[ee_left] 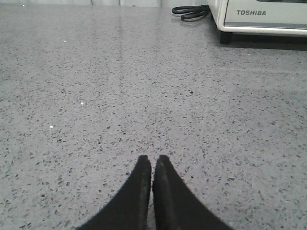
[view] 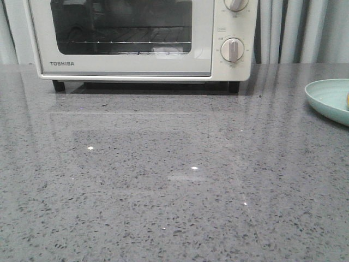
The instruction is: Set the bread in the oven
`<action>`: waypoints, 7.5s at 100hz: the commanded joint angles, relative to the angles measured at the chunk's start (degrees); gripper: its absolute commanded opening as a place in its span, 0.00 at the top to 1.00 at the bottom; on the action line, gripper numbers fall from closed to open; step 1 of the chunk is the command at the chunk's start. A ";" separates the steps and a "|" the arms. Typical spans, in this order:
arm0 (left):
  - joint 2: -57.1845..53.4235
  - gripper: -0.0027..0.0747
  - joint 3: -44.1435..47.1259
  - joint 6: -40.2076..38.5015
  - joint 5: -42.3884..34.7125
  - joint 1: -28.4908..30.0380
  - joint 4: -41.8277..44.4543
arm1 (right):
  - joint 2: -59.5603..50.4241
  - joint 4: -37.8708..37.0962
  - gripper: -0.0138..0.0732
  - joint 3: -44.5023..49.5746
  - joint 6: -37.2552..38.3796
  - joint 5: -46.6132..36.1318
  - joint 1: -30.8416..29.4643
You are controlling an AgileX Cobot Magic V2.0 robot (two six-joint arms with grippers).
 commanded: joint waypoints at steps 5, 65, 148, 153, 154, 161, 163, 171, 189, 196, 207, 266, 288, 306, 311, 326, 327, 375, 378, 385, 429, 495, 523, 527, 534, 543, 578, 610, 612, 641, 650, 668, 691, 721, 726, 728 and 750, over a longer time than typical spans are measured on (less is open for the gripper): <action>-1.41 0.99 1.27 -0.10 -4.02 0.06 -0.17 | 0.26 0.02 0.92 1.46 -0.52 -1.66 -0.32; -1.41 0.99 1.27 -0.10 -4.67 0.06 -0.17 | 0.26 -0.47 0.92 1.46 -0.52 -1.66 -0.32; -1.41 0.99 1.27 -0.10 -25.45 0.06 -0.60 | 0.26 0.08 0.92 1.46 -0.39 -40.63 -0.32; -1.41 0.99 1.27 -0.20 -26.38 0.06 -0.60 | 0.26 0.08 0.92 1.46 -0.39 -41.24 -0.32; -1.41 0.99 1.27 -0.20 -26.66 0.06 -0.60 | 0.26 0.08 0.92 1.46 -0.39 -41.38 -0.32; -1.41 0.99 1.27 -0.20 -28.22 0.06 -0.60 | 0.26 0.08 0.92 1.46 0.86 -41.67 -0.32; -1.41 0.99 1.27 -0.35 -28.70 0.06 -0.60 | 0.26 0.08 0.92 1.46 1.59 -41.55 -0.32; -1.41 0.99 1.03 -1.01 -30.24 0.06 -3.54 | 0.26 0.08 0.92 1.46 6.09 -41.03 -0.32; -1.41 0.99 0.17 -3.56 -34.46 0.06 -8.23 | 0.26 0.08 0.92 -0.24 9.17 -37.91 -0.32; -1.41 0.99 -1.12 -7.91 -34.94 0.06 -8.23 | 0.26 0.08 0.92 -2.70 12.87 -32.01 -0.32; -1.29 0.99 -3.61 -8.16 -33.71 0.06 -8.11 | 0.40 0.08 0.92 -8.38 15.23 -18.46 -0.32; 12.47 0.99 -24.70 -8.06 -20.55 -5.97 -3.85 | 15.20 9.09 0.92 -31.67 4.52 10.52 -0.32; 22.37 0.99 -32.63 -8.06 -18.64 -11.72 -3.85 | 23.34 9.90 0.92 -40.99 2.64 20.40 -0.32; 30.95 0.99 -38.27 -7.95 -18.95 -16.51 -3.85 | 27.19 9.90 0.92 -46.90 2.64 25.26 -0.32; 33.37 0.99 -39.86 -7.95 -18.95 -17.71 -3.85 | 27.98 9.90 0.92 -48.21 2.50 26.43 -0.32; 40.88 0.99 -44.68 -7.95 -18.95 -21.01 -3.85 | 29.79 10.06 0.92 -51.25 0.94 28.97 -0.32; 41.21 0.99 -45.12 -7.95 -18.95 -21.14 -3.85 | 29.94 10.20 0.92 -51.25 0.76 28.97 -0.32; 63.28 0.99 -58.84 -7.76 -19.70 -25.40 -3.36 | 33.53 12.46 0.92 -53.16 -0.58 30.04 -0.32; 64.48 0.99 -59.88 -7.76 -19.84 -25.40 -3.26 | 33.53 12.46 0.92 -53.16 -0.58 30.01 -0.32; 67.40 0.99 -61.99 -7.76 -19.96 -25.40 -3.03 | 33.53 12.46 0.92 -53.16 -0.58 29.68 -0.32; 79.99 0.99 -68.95 -7.76 -24.80 -25.40 -2.98 | 33.53 12.46 0.92 -53.16 -0.61 29.22 -0.21; 87.68 0.99 -67.93 -7.76 -23.35 -25.40 -2.98 | 33.53 12.46 0.92 -53.16 -0.61 28.59 -0.23; 83.43 0.99 -58.02 -7.76 -22.65 -26.55 -4.63 | 33.53 12.46 0.92 -53.16 -0.61 28.59 -0.23; 82.29 0.99 -55.26 -7.76 -23.36 -26.55 -5.20 | 33.53 12.46 0.92 -53.16 -0.61 28.59 -0.23; 79.81 0.99 -49.99 -7.76 -25.28 -26.55 -7.09 | 33.53 12.46 0.92 -53.16 -0.61 28.59 -0.23; 75.07 0.99 -43.38 -7.76 -26.38 -27.52 -10.64 | 33.53 12.46 0.92 -53.16 -0.61 28.71 -0.23; 49.88 0.99 -35.81 -8.10 -19.85 -36.16 -11.13 | 33.53 12.46 0.92 -53.05 -0.61 33.44 -0.23; 32.39 0.99 -36.05 -8.10 -10.03 -36.16 -9.26 | 34.38 12.68 0.92 -53.27 -0.61 35.48 -0.23; 31.84 0.99 -36.15 -8.10 -9.53 -36.16 -9.26 | 34.68 12.68 0.92 -53.42 -0.61 35.63 -0.23; 25.96 0.99 -40.71 -8.10 -0.47 -35.83 -3.71 | 45.83 12.68 0.75 -61.41 -1.25 38.75 -0.23; 25.71 0.99 -41.58 -8.10 0.60 -35.09 -2.81 | 50.24 12.68 0.55 -64.61 -1.50 39.53 -0.23; 25.71 0.99 -41.69 -8.10 0.83 -34.03 -2.58 | 59.45 12.68 0.33 -70.07 -2.04 41.28 -0.23; 25.71 0.99 -41.69 -8.10 1.14 -34.03 -2.47 | 71.26 12.68 0.33 -75.90 -2.67 44.29 -0.23; 25.71 0.99 -41.69 -8.10 1.14 -34.03 -2.47 | 83.14 9.40 0.33 -79.95 -3.02 47.31 -0.23; 25.71 0.99 -41.69 -8.10 1.14 -34.03 -2.47 | 84.71 9.12 0.33 -80.33 -3.02 47.61 -0.23; 25.71 0.99 -41.69 -8.10 1.14 -34.03 -2.47 | 85.04 8.86 0.33 -80.36 -3.02 47.61 -0.23; 25.71 0.99 -41.69 -8.10 1.14 -34.03 -2.47 | 88.85 6.43 0.33 -80.46 -3.02 46.33 -0.23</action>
